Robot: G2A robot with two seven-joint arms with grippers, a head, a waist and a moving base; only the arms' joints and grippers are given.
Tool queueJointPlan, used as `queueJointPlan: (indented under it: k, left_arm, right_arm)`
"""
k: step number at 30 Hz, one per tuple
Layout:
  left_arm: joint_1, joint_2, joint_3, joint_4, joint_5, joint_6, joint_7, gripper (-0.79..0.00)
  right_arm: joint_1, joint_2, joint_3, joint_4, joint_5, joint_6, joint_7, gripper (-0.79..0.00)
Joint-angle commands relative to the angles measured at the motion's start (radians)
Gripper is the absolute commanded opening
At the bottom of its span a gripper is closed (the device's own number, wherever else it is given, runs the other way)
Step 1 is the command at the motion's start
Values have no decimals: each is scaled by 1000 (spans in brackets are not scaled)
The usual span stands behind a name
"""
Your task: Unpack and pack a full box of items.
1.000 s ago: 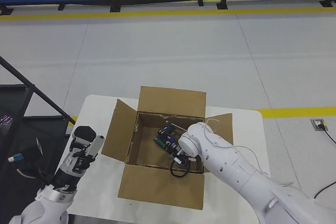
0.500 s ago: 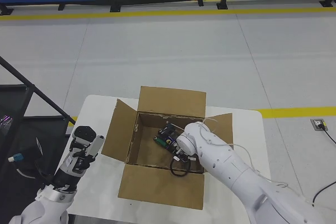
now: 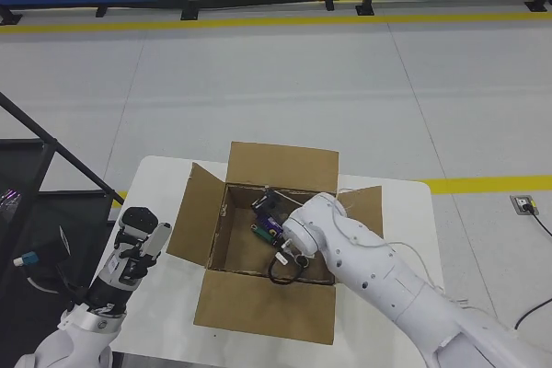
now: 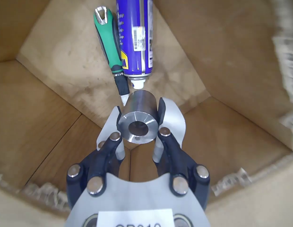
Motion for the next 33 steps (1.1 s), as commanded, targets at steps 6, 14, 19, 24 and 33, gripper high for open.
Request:
queueJointPlan:
  k: [6,14,19,24,33]
  left_arm:
    - [0,0,0,0,0,0,0,0]
    - [0,0,0,0,0,0,0,0]
    - [0,0,0,0,0,0,0,0]
    - [0,0,0,0,0,0,0,0]
    - [0,0,0,0,0,0,0,0]
  right_arm:
    - [-278,139,313,-603,-258,59,194,-785]
    - [-622,210,673,-983,-435,82,236,-785]
    - [-741,224,858,-953,-390,68,177,-785]
    - [-732,231,942,-736,-279,-15,139,-785]
    - [-645,232,922,-397,-183,-96,40,-785]
